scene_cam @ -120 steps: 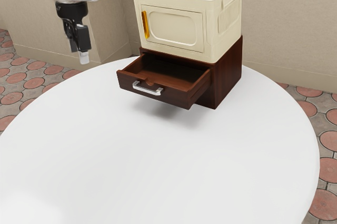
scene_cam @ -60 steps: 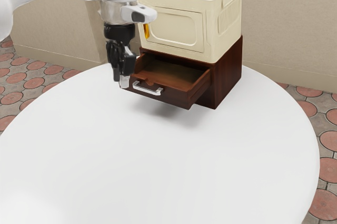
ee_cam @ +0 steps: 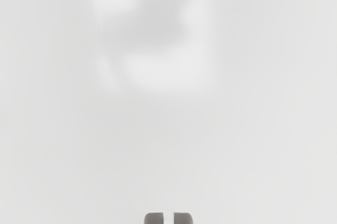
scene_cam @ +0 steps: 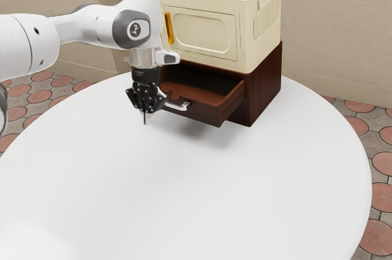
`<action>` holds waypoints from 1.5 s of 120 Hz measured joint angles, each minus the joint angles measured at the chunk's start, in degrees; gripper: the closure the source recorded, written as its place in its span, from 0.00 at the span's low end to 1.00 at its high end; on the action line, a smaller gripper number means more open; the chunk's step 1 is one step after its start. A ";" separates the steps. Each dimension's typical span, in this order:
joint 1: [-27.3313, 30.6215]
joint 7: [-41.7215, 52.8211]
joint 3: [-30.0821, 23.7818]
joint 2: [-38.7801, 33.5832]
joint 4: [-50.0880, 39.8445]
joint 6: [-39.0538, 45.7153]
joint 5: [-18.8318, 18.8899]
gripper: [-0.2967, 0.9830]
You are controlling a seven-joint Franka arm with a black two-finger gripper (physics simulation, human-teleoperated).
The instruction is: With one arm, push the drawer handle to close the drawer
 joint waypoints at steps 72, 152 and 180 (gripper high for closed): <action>-1.16 -4.70 1.57 8.90 7.64 12.18 0.69 0.85; -2.08 -1.66 3.37 13.09 13.22 16.03 0.58 0.85; -2.97 0.15 3.48 15.33 15.92 16.39 0.61 0.84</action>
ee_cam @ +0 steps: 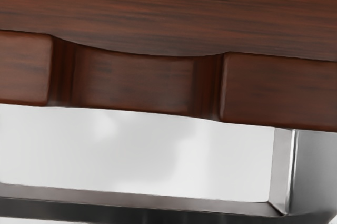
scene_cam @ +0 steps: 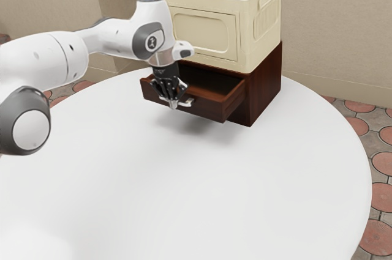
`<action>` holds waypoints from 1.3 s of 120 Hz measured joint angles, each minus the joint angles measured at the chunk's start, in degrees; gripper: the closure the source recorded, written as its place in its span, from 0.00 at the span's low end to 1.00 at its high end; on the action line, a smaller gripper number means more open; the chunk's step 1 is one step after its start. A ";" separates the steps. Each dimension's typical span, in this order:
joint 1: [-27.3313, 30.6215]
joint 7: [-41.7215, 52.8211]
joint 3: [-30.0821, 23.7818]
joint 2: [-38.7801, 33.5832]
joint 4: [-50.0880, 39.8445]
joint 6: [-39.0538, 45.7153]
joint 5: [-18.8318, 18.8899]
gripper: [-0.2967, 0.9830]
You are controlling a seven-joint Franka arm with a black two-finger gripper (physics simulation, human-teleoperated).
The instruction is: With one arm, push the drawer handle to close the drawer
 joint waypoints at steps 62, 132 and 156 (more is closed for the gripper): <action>0.14 3.93 0.10 4.74 4.64 4.22 0.13 0.85; -0.01 6.41 0.28 6.38 8.87 6.54 0.00 0.85; -0.32 6.90 0.19 7.91 11.08 6.92 -0.05 0.85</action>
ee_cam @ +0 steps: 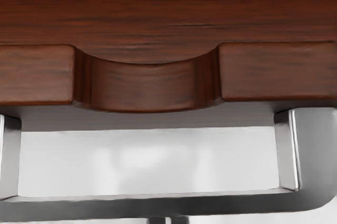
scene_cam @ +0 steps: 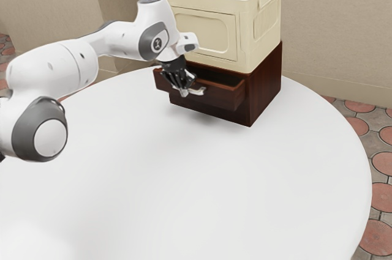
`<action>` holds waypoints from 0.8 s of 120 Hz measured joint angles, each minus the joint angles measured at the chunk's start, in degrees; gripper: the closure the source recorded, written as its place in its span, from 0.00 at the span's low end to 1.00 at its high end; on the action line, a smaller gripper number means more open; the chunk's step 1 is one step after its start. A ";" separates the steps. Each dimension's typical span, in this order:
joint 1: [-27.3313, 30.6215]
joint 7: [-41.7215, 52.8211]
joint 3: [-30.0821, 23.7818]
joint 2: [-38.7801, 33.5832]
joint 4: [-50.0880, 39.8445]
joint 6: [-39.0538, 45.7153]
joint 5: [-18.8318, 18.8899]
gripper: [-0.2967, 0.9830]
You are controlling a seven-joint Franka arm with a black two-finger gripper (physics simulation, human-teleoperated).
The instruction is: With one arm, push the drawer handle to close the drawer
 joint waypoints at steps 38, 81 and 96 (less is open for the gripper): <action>-0.38 0.50 -0.09 2.06 2.60 0.81 -0.19 0.85; -0.66 0.71 -0.09 3.49 4.33 3.38 -0.36 0.85; -0.66 0.68 -0.09 4.07 4.71 4.78 -0.36 0.85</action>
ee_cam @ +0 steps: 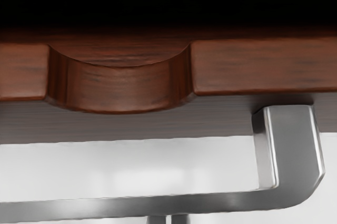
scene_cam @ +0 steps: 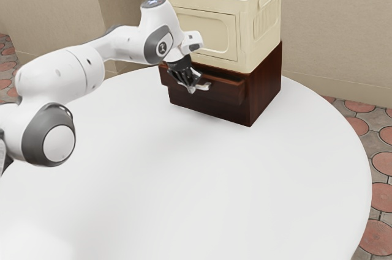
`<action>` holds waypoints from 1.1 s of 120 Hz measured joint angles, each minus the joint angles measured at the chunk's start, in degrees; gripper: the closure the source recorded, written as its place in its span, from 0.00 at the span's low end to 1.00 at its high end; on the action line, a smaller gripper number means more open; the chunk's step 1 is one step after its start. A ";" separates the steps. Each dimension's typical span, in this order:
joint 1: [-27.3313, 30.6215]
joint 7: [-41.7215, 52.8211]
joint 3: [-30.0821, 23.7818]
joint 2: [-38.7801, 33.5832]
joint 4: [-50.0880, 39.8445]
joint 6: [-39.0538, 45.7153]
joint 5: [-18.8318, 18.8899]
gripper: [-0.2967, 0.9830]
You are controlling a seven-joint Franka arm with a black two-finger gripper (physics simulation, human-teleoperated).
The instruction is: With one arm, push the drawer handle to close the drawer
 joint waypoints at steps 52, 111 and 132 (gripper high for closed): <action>-0.44 -0.27 -0.01 1.44 0.63 5.29 -0.18 0.85; -0.44 -0.95 -0.06 3.17 2.64 9.73 -0.26 0.85; -0.44 -1.11 -0.04 3.23 2.55 10.39 -0.61 0.85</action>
